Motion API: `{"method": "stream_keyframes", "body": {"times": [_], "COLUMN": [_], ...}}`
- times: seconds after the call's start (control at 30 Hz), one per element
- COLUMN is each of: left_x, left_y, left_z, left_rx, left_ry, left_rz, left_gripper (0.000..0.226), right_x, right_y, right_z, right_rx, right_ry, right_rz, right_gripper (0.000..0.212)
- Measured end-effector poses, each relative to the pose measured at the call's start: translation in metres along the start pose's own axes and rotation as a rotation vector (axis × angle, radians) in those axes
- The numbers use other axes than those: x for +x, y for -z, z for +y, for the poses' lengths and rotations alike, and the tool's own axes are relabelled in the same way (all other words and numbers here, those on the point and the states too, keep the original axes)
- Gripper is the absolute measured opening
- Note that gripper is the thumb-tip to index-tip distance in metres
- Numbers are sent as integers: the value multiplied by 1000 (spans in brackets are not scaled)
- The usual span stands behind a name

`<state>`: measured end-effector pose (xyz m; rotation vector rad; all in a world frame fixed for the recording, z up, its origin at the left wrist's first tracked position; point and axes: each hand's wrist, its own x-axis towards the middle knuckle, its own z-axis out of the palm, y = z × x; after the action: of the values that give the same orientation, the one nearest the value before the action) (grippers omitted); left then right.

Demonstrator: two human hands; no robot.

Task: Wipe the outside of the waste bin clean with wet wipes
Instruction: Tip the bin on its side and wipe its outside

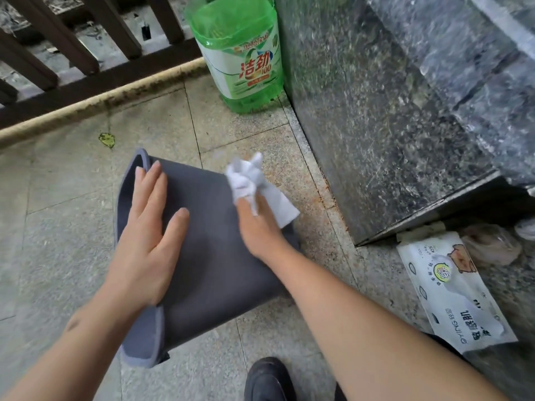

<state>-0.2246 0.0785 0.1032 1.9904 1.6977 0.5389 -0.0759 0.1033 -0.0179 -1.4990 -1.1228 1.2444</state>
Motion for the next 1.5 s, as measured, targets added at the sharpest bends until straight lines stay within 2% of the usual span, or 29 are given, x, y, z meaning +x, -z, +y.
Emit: {"method": "stream_keyframes", "body": {"times": [0.03, 0.13, 0.2, 0.27, 0.4, 0.5, 0.6, 0.77, 0.83, 0.9, 1.0, 1.03, 1.1, 1.17, 1.37, 1.5], "left_x": [0, 5, 5, 5, 3, 4, 7, 2, -1, -2, -2, -1, 5, 10, 10, 4], "left_y": [-1, -4, -4, -2, -2, -4, -7, -8, -3, 0, -1, -3, -6, -10, -9, -2], "left_z": [0, 3, 2, -1, -4, -2, 2, 0, -4, -5, 2, 5, 12, 17, 24, 22], "left_rx": [-11, -11, 7, 17, -26, -144, -177, -85, -36, -20, -40, -56, -70, -44, -13, 9], "left_ry": [-7, -42, -50, -56, -65, -71, -89, -49, -12, 21, 4, -11, -51, -102, -161, -151], "left_rz": [-2, -30, -36, -31, -29, -22, -25, -6, -15, -23, -25, -28, -40, -69, -117, -150], "left_gripper": [69, 68, 68, 67, 62, 61, 59, 68, 71, 69, 67, 67, 64, 62, 67, 81], "right_x": [3, -3, -27, -63, -124, -96, -46, -12, 0, 16, 34, 33, 22, 10, -9, -5], "right_y": [10, 32, 27, 11, -21, -22, -19, -26, -27, -18, 18, 30, 43, 44, 41, 50], "right_z": [13, 50, 51, 32, -9, -54, -82, -58, -52, -36, -1, 12, 36, 49, 45, 31], "right_rx": [7, -30, -96, -152, -14, 144, 253, 14, -76, -101, -167, -196, -209, -152, -1, 58], "right_ry": [-97, -490, -603, -466, -110, 149, 196, 303, 241, 135, -250, -420, -588, -601, -543, -618], "right_rz": [39, 122, 181, 211, 114, -126, -291, -293, -260, -193, -77, -61, -46, -2, 117, 105], "right_gripper": [43, 58, 62, 64, 42, 39, 40, 44, 50, 45, 36, 40, 61, 69, 65, 49]}}
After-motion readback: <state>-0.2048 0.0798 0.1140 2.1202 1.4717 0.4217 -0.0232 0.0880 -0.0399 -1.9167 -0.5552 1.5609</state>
